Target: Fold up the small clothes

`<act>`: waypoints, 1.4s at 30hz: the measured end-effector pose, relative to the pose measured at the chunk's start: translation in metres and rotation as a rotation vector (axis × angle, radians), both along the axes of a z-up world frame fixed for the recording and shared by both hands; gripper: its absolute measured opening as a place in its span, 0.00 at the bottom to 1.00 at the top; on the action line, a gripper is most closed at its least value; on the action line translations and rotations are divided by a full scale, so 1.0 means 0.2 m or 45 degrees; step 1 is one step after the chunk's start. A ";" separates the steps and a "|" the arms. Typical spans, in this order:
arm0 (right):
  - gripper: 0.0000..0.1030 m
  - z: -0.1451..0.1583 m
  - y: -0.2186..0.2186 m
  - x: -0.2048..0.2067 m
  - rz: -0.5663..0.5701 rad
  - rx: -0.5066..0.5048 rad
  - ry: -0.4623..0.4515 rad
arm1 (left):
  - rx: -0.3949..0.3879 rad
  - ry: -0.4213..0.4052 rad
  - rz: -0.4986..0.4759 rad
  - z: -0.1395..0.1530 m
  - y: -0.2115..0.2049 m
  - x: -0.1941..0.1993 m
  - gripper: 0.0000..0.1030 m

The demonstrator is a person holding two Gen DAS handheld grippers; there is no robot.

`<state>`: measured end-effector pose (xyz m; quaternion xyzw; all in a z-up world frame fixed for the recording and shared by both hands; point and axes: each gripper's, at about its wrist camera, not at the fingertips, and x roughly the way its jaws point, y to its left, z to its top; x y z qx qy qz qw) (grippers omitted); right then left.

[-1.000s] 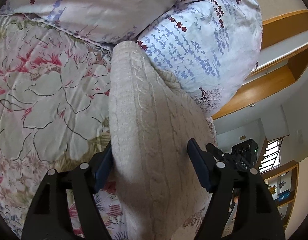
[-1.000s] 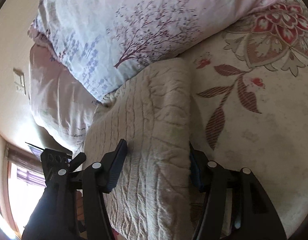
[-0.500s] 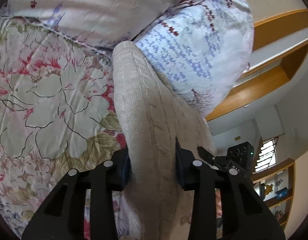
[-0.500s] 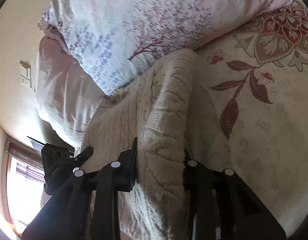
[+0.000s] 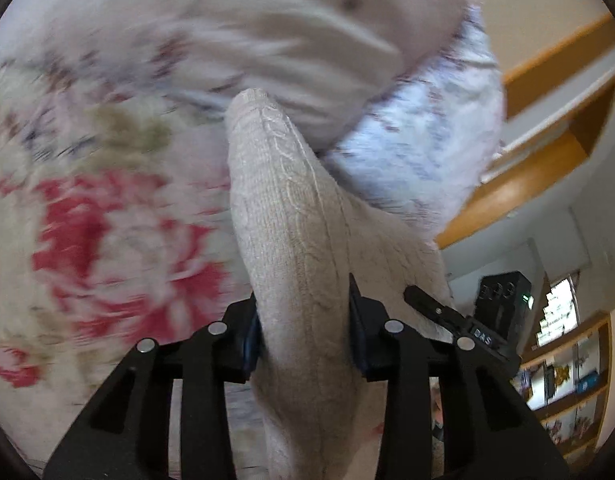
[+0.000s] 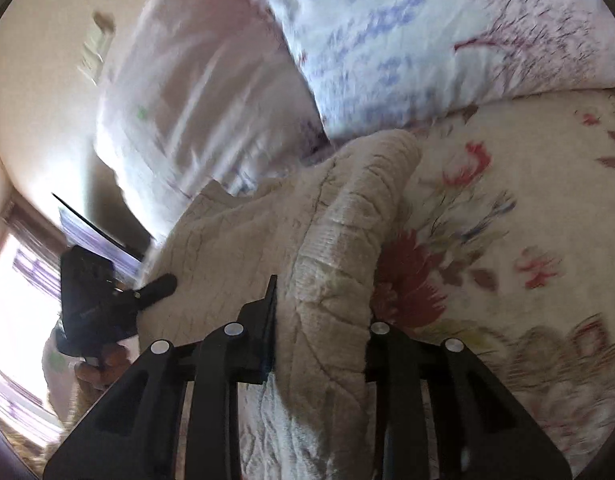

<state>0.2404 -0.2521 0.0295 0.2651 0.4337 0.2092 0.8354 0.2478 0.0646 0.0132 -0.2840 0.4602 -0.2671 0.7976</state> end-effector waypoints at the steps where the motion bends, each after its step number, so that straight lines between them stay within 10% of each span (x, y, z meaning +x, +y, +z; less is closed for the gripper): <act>1: 0.27 -0.01 0.01 -0.01 -0.008 -0.021 0.007 | -0.015 0.025 0.008 -0.05 0.02 0.01 0.37; 6: 0.35 -0.04 -0.05 0.02 -0.024 0.044 0.106 | -0.045 0.027 0.041 -0.11 0.04 0.01 0.46; 14: 0.38 0.06 -0.18 -0.08 -0.127 0.087 0.024 | 0.373 -0.404 0.073 0.23 -0.09 -0.20 0.66; 17: 0.12 0.07 -0.15 -0.10 -0.101 -0.004 0.006 | 0.516 -0.508 -0.016 0.30 -0.24 -0.28 0.67; 31: 0.21 0.01 -0.16 -0.08 -0.236 -0.206 0.057 | 0.903 -0.509 -0.124 0.10 -0.63 -0.25 0.76; 42: 0.32 0.27 -0.03 -0.35 -0.118 -0.341 -0.226 | 1.017 -0.534 -0.006 0.16 -0.55 -0.36 0.76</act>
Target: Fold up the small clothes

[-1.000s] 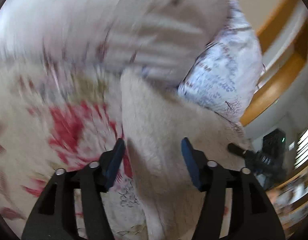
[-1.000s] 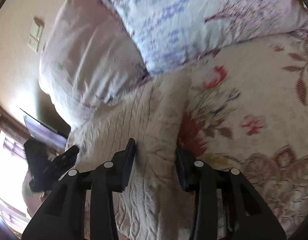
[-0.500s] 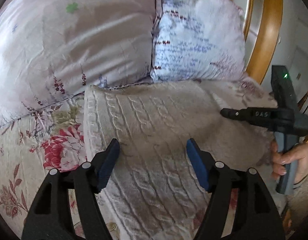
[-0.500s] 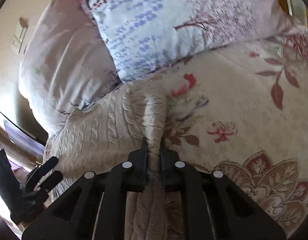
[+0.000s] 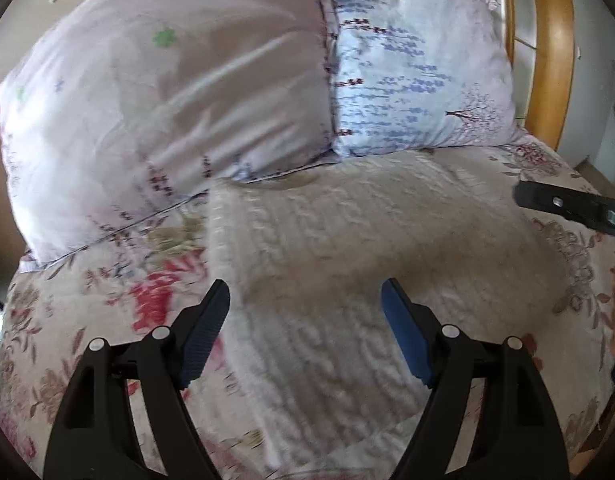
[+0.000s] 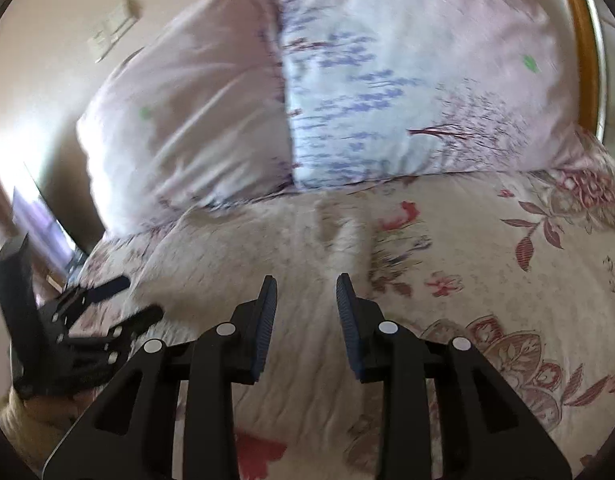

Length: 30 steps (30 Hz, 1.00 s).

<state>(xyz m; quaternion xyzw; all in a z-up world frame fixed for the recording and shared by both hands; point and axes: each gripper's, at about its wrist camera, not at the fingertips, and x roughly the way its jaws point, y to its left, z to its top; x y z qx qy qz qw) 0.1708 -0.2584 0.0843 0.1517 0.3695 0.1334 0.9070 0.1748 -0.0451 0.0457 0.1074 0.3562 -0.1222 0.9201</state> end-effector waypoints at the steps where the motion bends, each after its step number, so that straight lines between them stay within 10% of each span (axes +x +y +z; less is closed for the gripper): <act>1: 0.32 0.00 0.02 -0.01 0.016 -0.013 -0.001 | 0.008 -0.001 0.016 0.00 0.01 -0.01 0.76; 22: 0.37 -0.10 0.12 -0.09 -0.027 -0.153 0.100 | -0.218 0.149 0.139 -0.13 0.19 -0.02 0.85; 30: 0.37 -0.12 0.18 -0.11 -0.008 -0.380 0.175 | -0.047 0.164 0.138 -0.14 0.19 -0.08 0.86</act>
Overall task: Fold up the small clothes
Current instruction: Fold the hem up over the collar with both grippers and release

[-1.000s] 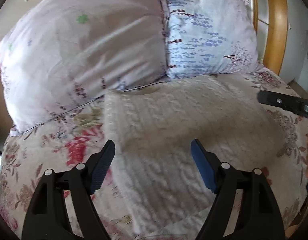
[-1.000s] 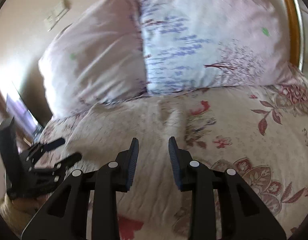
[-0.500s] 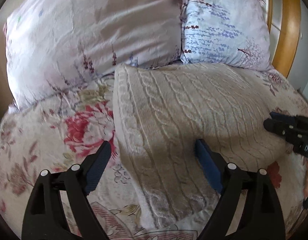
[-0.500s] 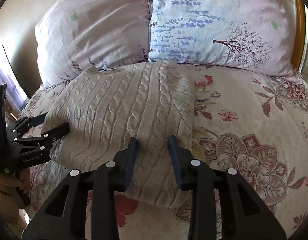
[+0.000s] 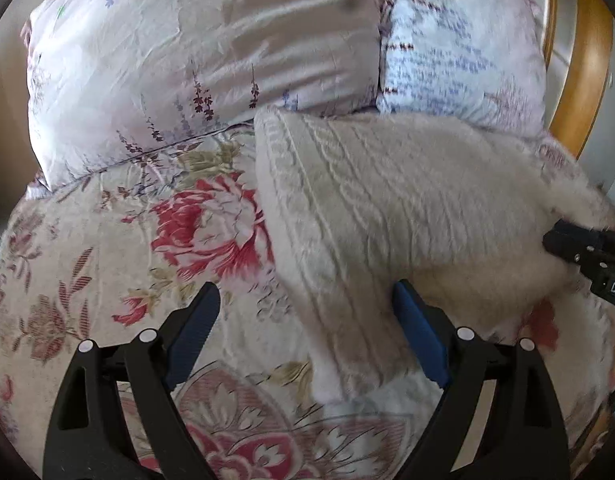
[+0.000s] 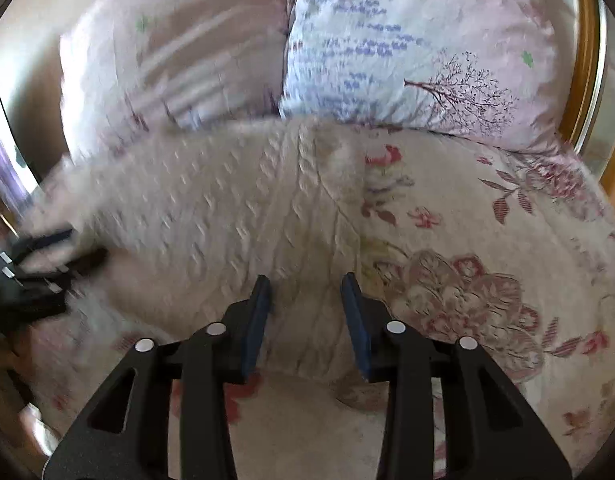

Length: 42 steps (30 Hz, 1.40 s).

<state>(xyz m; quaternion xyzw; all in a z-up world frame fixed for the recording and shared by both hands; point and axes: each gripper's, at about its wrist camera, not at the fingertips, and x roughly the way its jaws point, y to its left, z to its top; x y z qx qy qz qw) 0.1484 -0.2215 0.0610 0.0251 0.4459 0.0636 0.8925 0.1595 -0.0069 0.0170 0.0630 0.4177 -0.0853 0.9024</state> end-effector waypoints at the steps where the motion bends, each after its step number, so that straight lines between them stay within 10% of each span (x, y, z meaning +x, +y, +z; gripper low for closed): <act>1: 0.37 -0.01 0.02 0.00 0.012 -0.038 0.004 | 0.036 0.004 -0.005 -0.01 -0.01 0.00 0.86; 6: 0.43 0.00 0.04 0.02 0.006 -0.093 -0.017 | 0.119 -0.034 -0.016 -0.01 -0.06 0.00 0.86; 10: 0.73 0.08 -0.05 -0.08 -0.071 -0.036 -0.131 | -0.021 -0.084 -0.007 0.07 0.03 -0.08 0.91; 19: 0.97 0.18 -0.17 -0.22 -0.140 0.080 -0.224 | -0.142 -0.108 0.106 0.11 0.12 -0.24 0.98; 42: 0.99 -0.01 0.16 -0.24 -0.045 -0.073 -0.043 | -0.090 0.076 0.097 -0.06 -0.03 -0.27 0.98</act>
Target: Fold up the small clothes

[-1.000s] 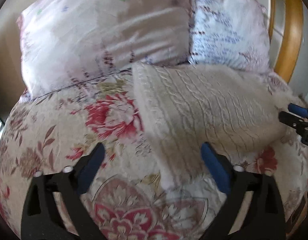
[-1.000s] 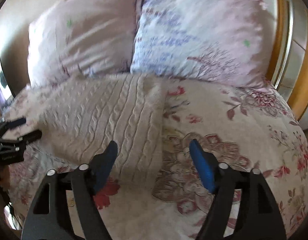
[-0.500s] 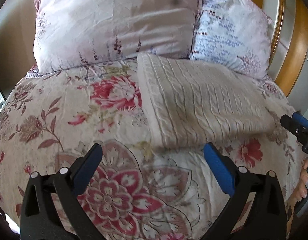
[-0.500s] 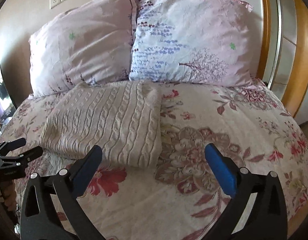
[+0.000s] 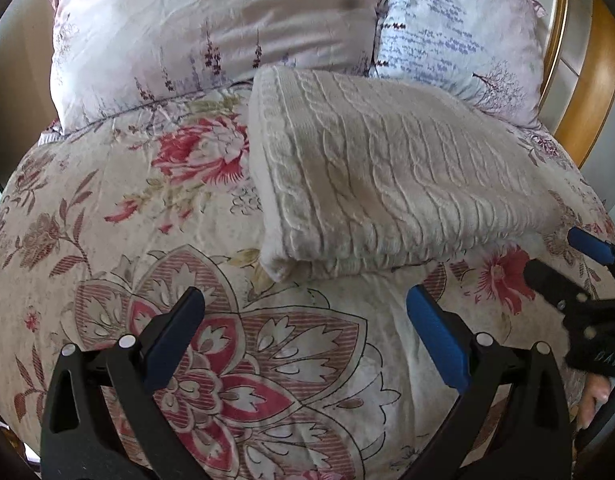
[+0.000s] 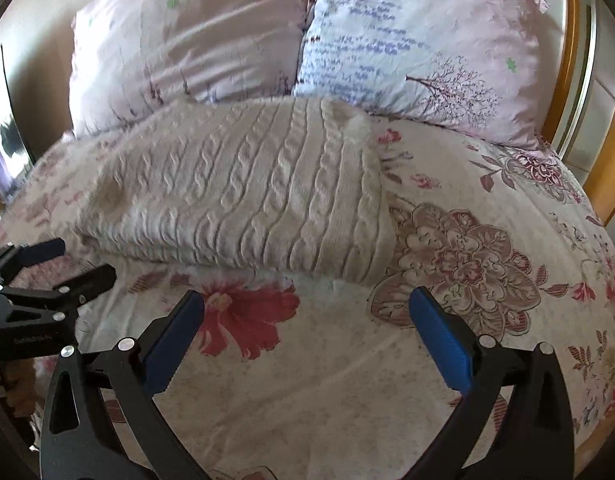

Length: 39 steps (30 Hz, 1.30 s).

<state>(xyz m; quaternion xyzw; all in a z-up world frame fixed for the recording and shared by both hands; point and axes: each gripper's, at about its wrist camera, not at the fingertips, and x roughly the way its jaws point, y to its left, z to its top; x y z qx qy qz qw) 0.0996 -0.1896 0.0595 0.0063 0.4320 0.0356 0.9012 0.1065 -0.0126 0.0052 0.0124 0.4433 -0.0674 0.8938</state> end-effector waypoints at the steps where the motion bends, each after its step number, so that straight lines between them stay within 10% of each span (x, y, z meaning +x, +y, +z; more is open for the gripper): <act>1: 0.99 -0.01 0.01 0.01 -0.003 -0.009 0.018 | 0.004 0.009 0.003 -0.01 0.00 0.01 0.98; 39: 0.99 -0.08 0.01 0.04 -0.025 -0.001 0.093 | 0.056 0.014 0.005 -0.03 -0.02 0.03 0.98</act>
